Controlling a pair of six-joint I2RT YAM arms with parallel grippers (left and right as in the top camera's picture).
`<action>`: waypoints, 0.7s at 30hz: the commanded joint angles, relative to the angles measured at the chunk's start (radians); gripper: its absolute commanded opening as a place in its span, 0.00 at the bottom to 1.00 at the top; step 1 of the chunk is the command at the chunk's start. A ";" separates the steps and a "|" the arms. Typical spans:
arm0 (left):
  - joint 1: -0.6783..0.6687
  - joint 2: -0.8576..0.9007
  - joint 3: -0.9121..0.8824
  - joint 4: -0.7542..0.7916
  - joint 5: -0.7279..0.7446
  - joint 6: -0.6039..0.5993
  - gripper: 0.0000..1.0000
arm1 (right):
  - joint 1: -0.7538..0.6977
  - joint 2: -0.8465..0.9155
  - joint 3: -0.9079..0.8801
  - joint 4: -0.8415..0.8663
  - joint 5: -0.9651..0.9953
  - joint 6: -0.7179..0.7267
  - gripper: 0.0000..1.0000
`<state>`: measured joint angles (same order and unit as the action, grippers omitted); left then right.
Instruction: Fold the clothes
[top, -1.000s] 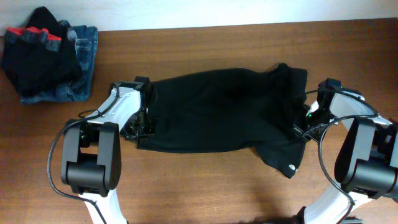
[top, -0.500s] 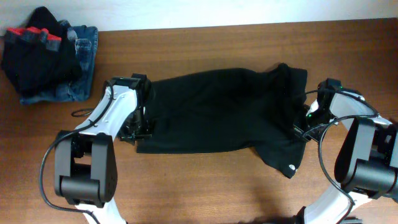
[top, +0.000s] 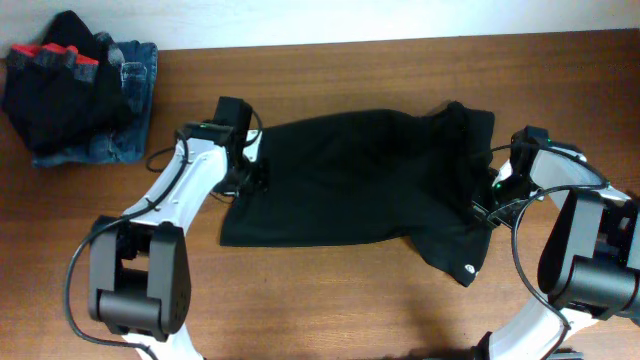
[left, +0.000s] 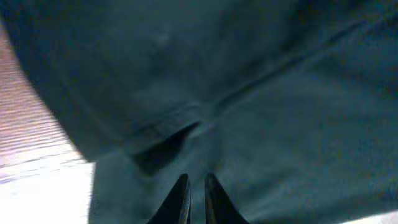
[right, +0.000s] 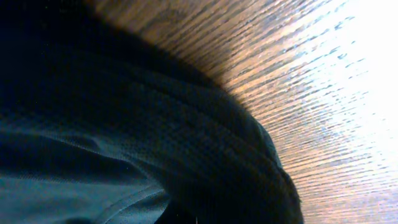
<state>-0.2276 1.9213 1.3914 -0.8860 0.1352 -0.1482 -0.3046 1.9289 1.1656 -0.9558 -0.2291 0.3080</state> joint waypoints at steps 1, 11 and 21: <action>-0.005 -0.018 0.005 0.000 0.044 0.034 0.09 | -0.022 0.043 -0.037 0.018 0.155 -0.016 0.05; -0.005 0.037 -0.078 0.016 -0.013 0.033 0.09 | -0.022 0.043 -0.037 0.018 0.154 -0.016 0.05; -0.005 0.087 -0.089 -0.003 -0.012 0.033 0.09 | -0.022 0.043 -0.037 0.018 0.155 -0.016 0.05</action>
<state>-0.2363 1.9865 1.3128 -0.8795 0.1307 -0.1337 -0.3046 1.9289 1.1656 -0.9562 -0.2287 0.3023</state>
